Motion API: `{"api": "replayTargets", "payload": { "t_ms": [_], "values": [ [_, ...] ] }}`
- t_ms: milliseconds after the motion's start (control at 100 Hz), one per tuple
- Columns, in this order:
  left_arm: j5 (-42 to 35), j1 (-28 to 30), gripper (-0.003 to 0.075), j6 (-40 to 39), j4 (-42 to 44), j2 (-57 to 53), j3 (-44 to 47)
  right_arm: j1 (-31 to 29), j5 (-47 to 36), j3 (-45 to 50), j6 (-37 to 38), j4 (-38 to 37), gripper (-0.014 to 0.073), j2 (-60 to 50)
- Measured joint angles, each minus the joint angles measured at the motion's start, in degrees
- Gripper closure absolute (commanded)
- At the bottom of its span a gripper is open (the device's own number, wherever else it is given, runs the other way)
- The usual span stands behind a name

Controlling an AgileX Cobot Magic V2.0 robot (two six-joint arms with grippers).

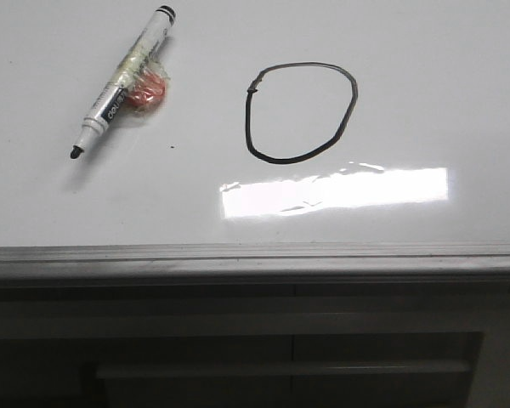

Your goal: Write number 0 on whiteboard

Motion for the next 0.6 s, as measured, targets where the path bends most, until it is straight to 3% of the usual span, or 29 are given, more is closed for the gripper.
{"api": "replayTargets", "payload": {
  "t_ms": [250,420,600],
  "values": [
    [0.0,0.0,0.074,0.0,0.0,0.0,0.0,-23.01,-15.33,12.66,1.05,4.19,0.0662,-0.71],
    [0.11,0.0,0.074,0.0,-0.03,0.0,0.0,-30.22,-9.04,12.68,1.07,4.77,0.0662,-5.66],
    [0.11,0.0,0.074,0.0,-0.24,0.0,0.0,-31.4,1.13,12.68,1.29,5.43,0.0662,-11.77]
  ]
}}
